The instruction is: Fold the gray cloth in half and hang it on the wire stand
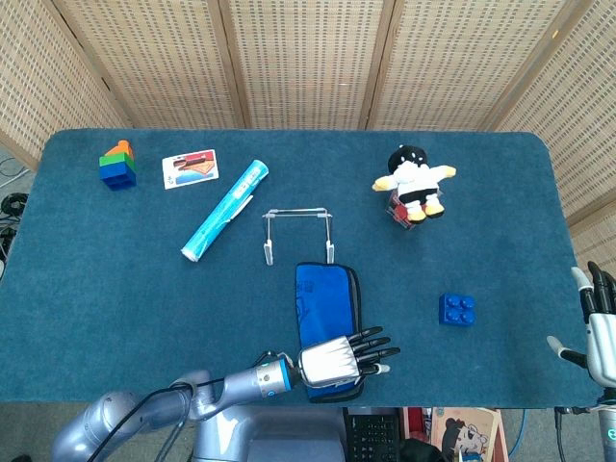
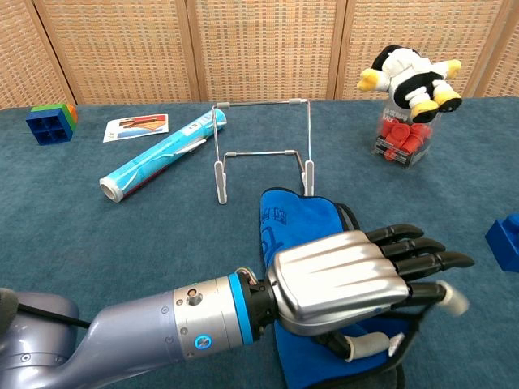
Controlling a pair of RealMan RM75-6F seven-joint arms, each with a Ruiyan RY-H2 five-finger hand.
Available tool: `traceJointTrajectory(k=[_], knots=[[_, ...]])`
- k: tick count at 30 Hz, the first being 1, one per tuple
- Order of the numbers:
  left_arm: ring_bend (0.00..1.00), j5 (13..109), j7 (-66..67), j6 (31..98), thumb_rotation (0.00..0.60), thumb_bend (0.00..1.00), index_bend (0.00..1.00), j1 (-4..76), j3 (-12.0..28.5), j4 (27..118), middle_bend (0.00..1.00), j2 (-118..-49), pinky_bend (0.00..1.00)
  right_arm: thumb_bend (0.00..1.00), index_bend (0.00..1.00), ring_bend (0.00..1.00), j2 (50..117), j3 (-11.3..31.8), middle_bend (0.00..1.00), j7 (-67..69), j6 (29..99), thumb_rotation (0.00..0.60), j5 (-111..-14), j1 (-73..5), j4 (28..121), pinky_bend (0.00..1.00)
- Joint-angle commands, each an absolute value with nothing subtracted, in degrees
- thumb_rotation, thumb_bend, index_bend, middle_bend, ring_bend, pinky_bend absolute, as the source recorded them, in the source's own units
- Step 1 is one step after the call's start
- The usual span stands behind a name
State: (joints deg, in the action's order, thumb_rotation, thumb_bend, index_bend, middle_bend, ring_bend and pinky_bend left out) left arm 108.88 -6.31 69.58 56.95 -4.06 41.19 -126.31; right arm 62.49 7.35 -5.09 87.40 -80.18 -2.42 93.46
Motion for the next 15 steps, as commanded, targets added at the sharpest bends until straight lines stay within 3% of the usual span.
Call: traceJointTrajectory(k=[1,5,15], knots=[[0.00,108.38,-6.52,70.39,0.600,0.28,0.00,56.78,-3.59,40.77,0.00,-126.65,0.00,0.00,0.00,0.00,62.44,7.38,0.00,-5.00,87.36,0.600,-80.01,-2.37,93.49,0.00],[0.00,107.67,-7.53,71.85,0.600,0.20,0.00,56.55,-2.83,40.72,0.00,-126.83,0.00,0.00,0.00,0.00,62.46,7.48,0.00,-5.17,87.38,0.600,-79.73,-2.33,93.62,0.00],[0.00,103.32,-7.03,73.08,0.600,0.21,0.00,55.97,1.79,43.39,0.00,-124.25,0.00,0.00,0.00,0.00,62.44,7.38,0.00,-5.35,87.23,0.600,-79.69,-2.31,94.01,0.00]])
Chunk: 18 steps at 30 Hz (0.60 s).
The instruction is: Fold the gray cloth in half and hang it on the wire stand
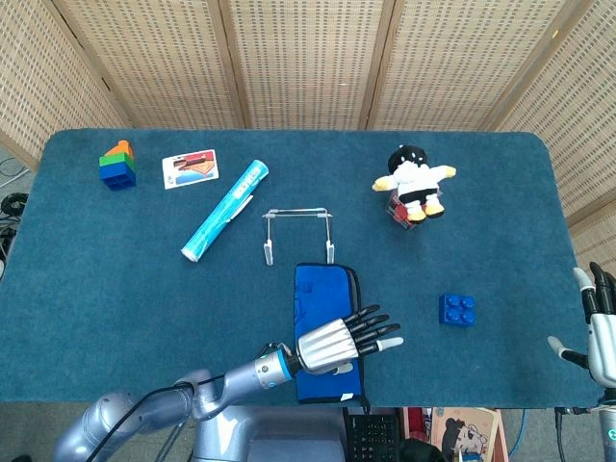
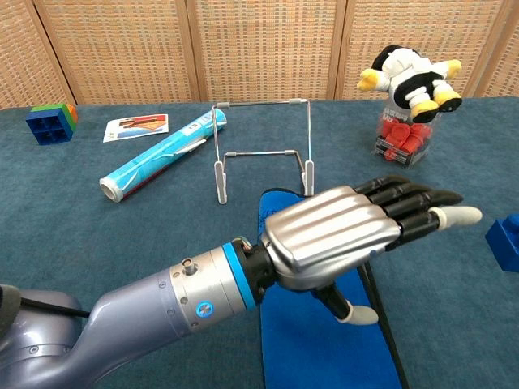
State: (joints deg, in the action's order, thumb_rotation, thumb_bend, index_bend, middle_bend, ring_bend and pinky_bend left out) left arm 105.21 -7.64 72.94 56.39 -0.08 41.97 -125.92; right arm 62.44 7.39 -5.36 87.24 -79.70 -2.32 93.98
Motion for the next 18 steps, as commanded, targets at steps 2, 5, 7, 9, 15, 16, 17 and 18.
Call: traceJointTrajectory(k=[2,5,7,9,15,16,17,18], knots=[[0.00,102.18,-6.59,72.15,0.600,0.23,0.00,55.69,2.42,45.08,0.00,-122.85,0.00,0.00,0.00,0.00,62.43,7.40,0.00,-5.36,87.21,0.600,-79.68,-2.33,94.04,0.00],[0.00,98.97,-4.65,69.06,0.600,0.24,0.00,54.63,3.69,50.32,0.00,-118.87,0.00,0.00,0.00,0.00,62.43,7.34,0.00,-5.35,87.15,0.600,-79.75,-2.33,94.15,0.00],[0.00,96.33,-2.73,66.53,0.600,0.24,0.00,53.73,4.56,54.81,0.00,-115.41,0.00,0.00,0.00,0.00,62.44,7.28,0.00,-5.42,87.14,0.600,-79.86,-2.35,94.26,0.00],[0.00,94.05,-1.21,64.46,0.600,0.24,0.04,53.07,5.31,58.30,0.00,-112.73,0.00,0.00,0.00,0.00,62.47,7.22,0.00,-5.50,87.14,0.600,-80.00,-2.37,94.36,0.00],[0.00,85.48,3.51,57.21,0.600,0.26,0.13,51.07,7.38,66.47,0.00,-106.23,0.06,0.00,0.00,0.00,62.56,6.97,0.00,-5.89,87.05,0.600,-80.62,-2.53,94.81,0.00],[0.00,84.64,4.13,56.58,0.600,0.27,0.14,50.97,7.62,67.12,0.00,-105.87,0.07,0.00,0.00,0.00,62.57,6.96,0.00,-5.90,87.02,0.600,-80.60,-2.54,94.83,0.00],[0.00,83.39,4.98,55.64,0.600,0.27,0.16,50.88,7.98,68.01,0.00,-105.42,0.09,0.00,0.00,0.00,62.58,6.96,0.00,-5.93,86.99,0.600,-80.57,-2.55,94.86,0.00],[0.02,82.10,5.58,54.64,0.600,0.27,0.17,50.87,8.40,68.85,0.00,-105.06,0.11,0.00,0.00,0.00,62.60,6.97,0.00,-5.97,86.97,0.600,-80.57,-2.57,94.87,0.00]])
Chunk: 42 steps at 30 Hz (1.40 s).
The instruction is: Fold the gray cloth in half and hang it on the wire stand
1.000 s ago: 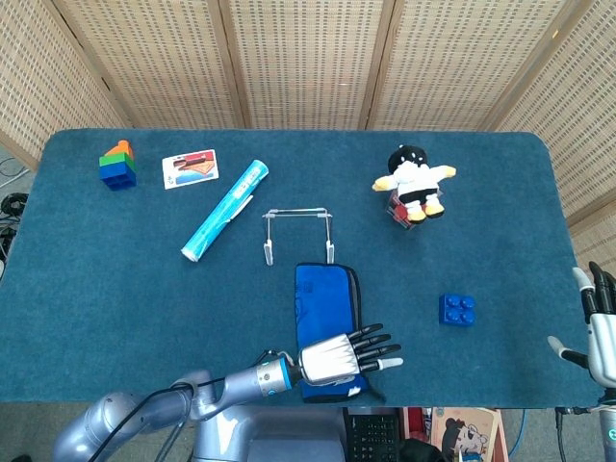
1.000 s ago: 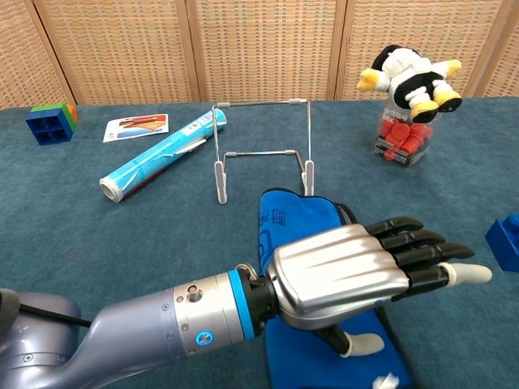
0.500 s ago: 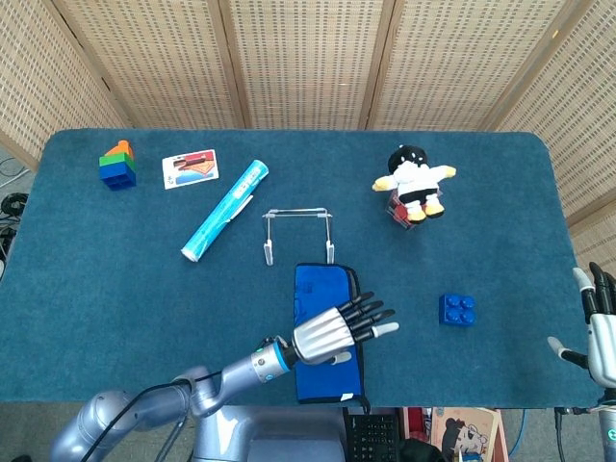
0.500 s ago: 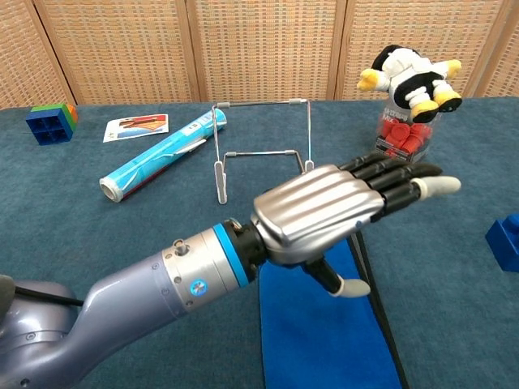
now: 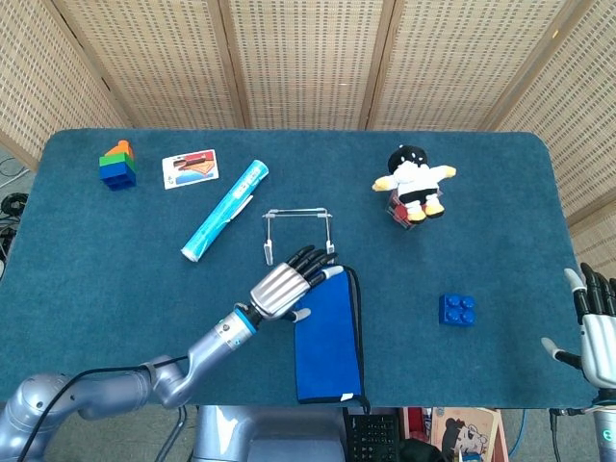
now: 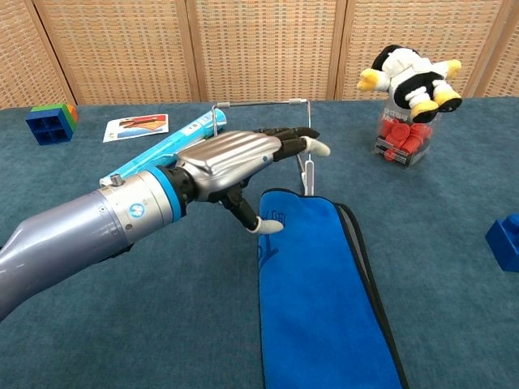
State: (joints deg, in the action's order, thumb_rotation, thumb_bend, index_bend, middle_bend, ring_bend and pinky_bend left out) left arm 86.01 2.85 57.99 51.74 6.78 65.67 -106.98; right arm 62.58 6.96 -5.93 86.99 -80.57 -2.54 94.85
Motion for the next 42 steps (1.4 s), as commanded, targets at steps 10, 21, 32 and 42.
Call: traceJointTrajectory(k=[10,21,32,42], knots=[[0.06,72.79,8.07,47.50,0.600,0.29,0.23,52.55,11.94,68.61,0.03,-105.93,0.16,0.00,0.00,0.00,62.52,7.14,0.00,-5.60,86.86,0.600,-79.96,-2.48,94.63,0.00],[0.07,67.29,10.71,44.67,0.600,0.31,0.25,55.11,14.67,64.53,0.05,-109.30,0.17,0.00,0.00,0.00,62.46,7.19,0.00,-5.17,86.52,0.600,-79.71,-2.56,94.43,0.00],[0.07,59.99,17.67,45.01,0.600,0.31,0.26,57.26,17.13,59.59,0.06,-114.15,0.18,0.00,0.00,0.00,62.10,7.35,0.00,-4.07,86.32,0.600,-79.31,-2.49,94.35,0.00],[0.07,52.55,25.96,46.82,0.600,0.31,0.27,58.77,19.54,57.59,0.05,-116.82,0.18,0.00,0.00,0.00,61.94,7.35,0.00,-3.49,86.03,0.600,-79.24,-2.55,94.26,0.00]])
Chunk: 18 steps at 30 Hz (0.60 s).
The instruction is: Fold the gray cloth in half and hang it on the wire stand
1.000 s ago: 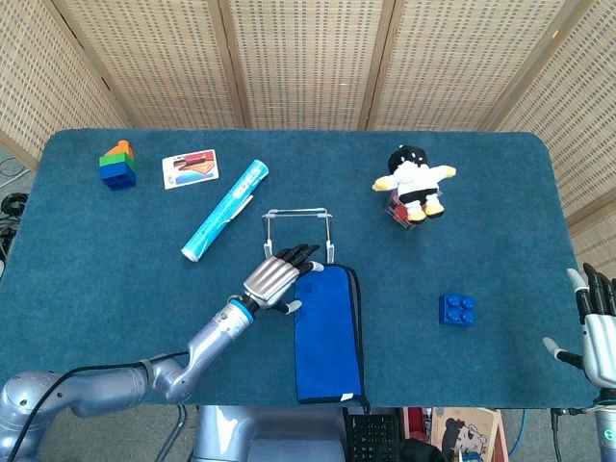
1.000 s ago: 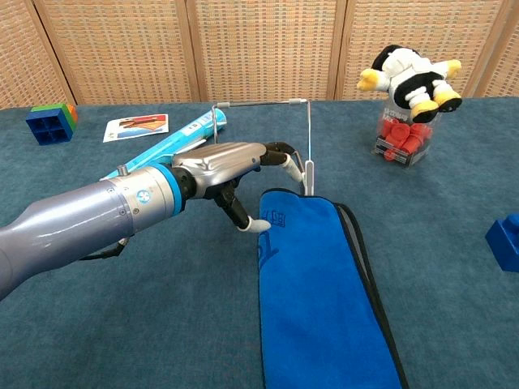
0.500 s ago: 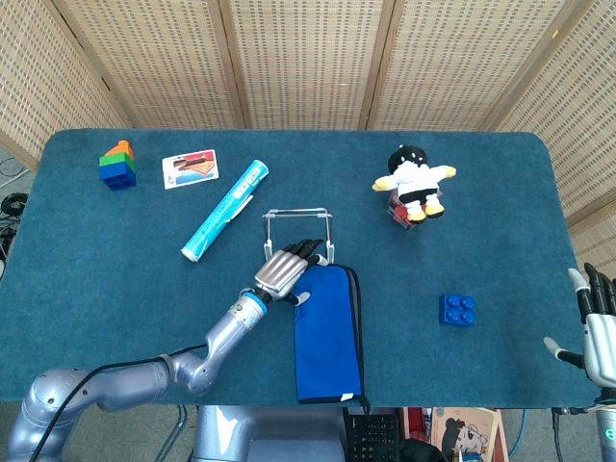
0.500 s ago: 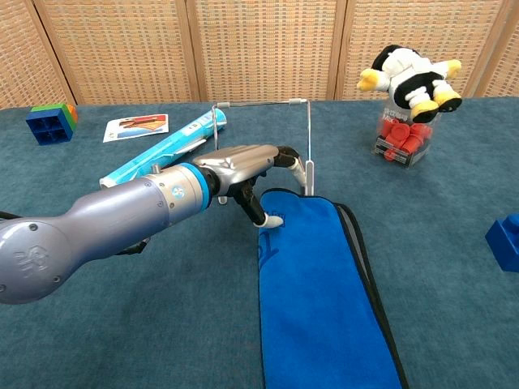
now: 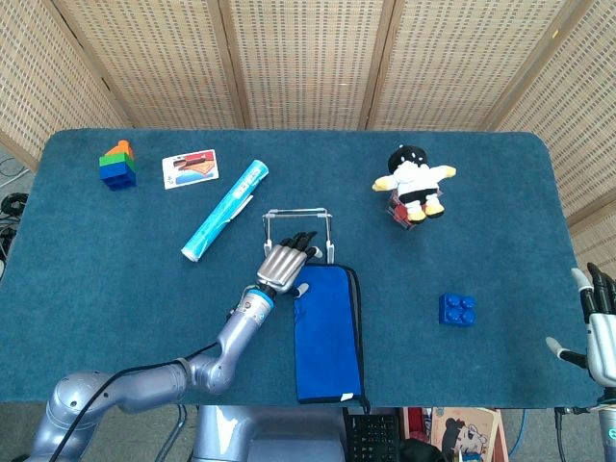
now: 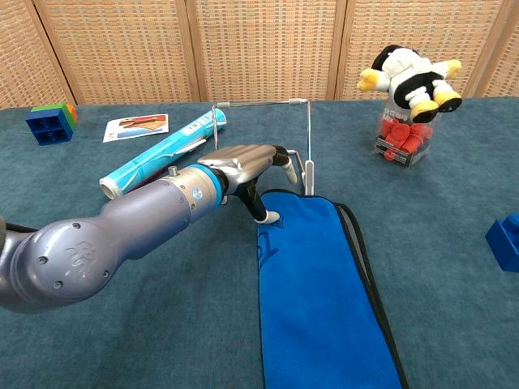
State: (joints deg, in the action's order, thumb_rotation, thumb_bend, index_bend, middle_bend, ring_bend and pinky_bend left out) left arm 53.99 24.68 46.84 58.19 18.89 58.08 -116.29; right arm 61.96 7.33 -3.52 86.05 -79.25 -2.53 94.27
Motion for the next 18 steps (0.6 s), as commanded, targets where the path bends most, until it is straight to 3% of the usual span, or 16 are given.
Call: traceJointTrajectory(k=[1,8,18], knots=[[0.07,51.91,26.61,46.64,0.600,0.31,0.27,59.02,19.70,57.41,0.05,-116.89,0.18,0.00,0.00,0.00,61.94,7.34,0.00,-3.49,86.02,0.600,-79.25,-2.56,94.26,0.00],[0.07,46.32,28.78,45.28,0.600,0.31,0.27,60.53,22.17,57.51,0.04,-117.34,0.19,0.00,0.00,0.00,61.93,7.37,0.00,-3.45,86.03,0.600,-79.14,-2.53,94.23,0.00],[0.07,40.66,34.79,47.01,0.600,0.31,0.28,62.21,22.39,56.55,0.04,-118.14,0.20,0.00,0.00,0.00,61.91,7.35,0.00,-3.27,85.86,0.600,-79.11,-2.60,94.18,0.00]])
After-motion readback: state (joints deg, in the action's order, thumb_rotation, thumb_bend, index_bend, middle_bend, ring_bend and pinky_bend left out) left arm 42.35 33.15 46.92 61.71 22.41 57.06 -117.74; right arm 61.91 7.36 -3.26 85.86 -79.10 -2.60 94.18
